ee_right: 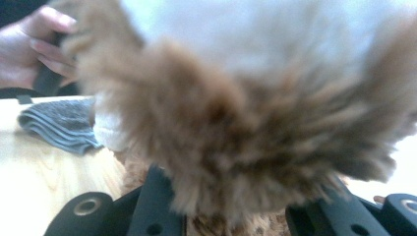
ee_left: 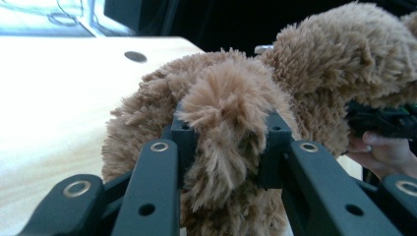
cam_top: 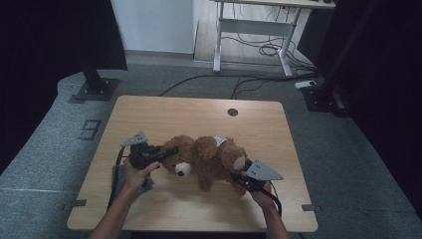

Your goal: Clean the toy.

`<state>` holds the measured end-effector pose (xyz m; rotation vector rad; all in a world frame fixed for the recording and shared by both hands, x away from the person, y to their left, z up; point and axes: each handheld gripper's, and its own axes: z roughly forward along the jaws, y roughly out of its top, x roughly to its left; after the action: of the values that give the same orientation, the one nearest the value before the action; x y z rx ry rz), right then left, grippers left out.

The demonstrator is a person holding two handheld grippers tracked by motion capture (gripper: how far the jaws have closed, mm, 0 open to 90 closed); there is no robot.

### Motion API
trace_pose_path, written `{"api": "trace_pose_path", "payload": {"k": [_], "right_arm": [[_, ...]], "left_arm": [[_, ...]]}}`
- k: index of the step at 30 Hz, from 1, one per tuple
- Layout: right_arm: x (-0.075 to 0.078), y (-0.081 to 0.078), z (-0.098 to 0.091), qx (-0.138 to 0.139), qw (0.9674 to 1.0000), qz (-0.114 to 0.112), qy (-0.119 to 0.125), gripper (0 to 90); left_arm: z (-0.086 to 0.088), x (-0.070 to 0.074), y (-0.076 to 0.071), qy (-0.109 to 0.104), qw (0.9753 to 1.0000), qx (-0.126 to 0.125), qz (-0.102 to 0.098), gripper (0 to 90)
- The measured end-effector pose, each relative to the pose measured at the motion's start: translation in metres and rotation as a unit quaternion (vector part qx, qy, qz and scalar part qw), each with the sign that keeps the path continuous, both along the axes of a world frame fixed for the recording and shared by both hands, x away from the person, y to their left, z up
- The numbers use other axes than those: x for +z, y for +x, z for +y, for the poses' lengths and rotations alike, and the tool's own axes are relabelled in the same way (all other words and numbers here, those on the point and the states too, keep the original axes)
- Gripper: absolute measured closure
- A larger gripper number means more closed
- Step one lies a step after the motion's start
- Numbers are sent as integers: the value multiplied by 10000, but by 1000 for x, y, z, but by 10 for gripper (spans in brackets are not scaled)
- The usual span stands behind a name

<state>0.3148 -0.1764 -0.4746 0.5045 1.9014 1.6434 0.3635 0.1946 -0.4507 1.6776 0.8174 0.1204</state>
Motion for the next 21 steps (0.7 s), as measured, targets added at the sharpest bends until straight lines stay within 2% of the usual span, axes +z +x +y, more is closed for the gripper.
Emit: {"api": "trace_pose_path", "payload": {"k": [6, 9, 10, 13, 15, 21], "right_arm": [[-5, 7, 0, -167, 9998, -53, -126, 675], [-11, 9, 0, -165, 9996, 14, -229, 651], [-11, 9, 0, -165, 9996, 14, -229, 651], [-16, 6, 0, -90, 9995, 113, -264, 618], [-19, 4, -1, -56, 9994, 173, -303, 601], [-22, -1, -5, 68, 9990, 337, -268, 513]], "left_arm": [[-2, -1, 3, 15, 10000, 58, -74, 683], [-2, -3, 1, 223, 9997, 53, -131, 684], [-2, -3, 1, 223, 9997, 53, -131, 685], [-1, -7, -4, 439, 9989, -12, -141, 686], [-1, -10, -7, 499, 9986, -36, -145, 687], [1, -16, -11, 526, 9985, -98, -142, 695]]}}
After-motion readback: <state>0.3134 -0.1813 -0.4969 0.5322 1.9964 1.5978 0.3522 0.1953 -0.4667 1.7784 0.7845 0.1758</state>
